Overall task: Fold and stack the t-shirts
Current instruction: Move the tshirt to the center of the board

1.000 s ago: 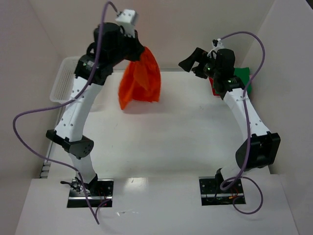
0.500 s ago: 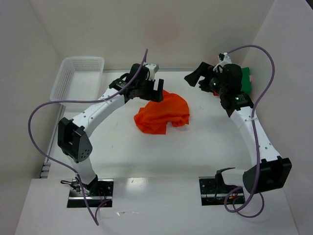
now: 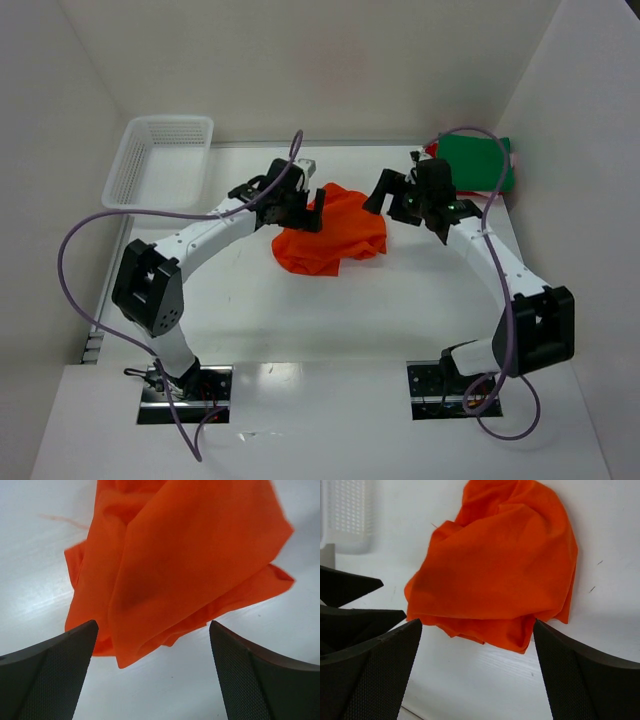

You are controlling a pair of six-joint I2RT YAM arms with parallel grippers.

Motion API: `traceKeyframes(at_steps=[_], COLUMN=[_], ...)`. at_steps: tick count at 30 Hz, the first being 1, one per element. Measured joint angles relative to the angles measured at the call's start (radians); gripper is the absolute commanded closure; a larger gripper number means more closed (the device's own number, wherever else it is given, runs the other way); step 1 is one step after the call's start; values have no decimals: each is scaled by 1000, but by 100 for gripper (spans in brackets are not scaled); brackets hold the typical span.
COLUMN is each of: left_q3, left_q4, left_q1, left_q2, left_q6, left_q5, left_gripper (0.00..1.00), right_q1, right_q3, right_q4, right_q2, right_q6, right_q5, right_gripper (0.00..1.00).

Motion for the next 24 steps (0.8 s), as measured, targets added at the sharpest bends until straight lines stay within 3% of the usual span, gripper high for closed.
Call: traceKeyframes(at_steps=[10, 18, 24], left_q3=[-242, -461, -487], left_q4=[26, 134, 214], left_q1=[80, 235, 286], left_q2=[-5, -238, -292], left_q6=[-129, -254, -279], left_q5=[-24, 85, 188], left_gripper=[0, 0, 0], right_q1=[164, 285, 378], right_q3=[58, 239, 451], right_q4=[3, -3, -56], right_q2=[211, 356, 546], right_q6=[27, 39, 31], right_q5=[50, 106, 194], right_gripper=[5, 6, 7])
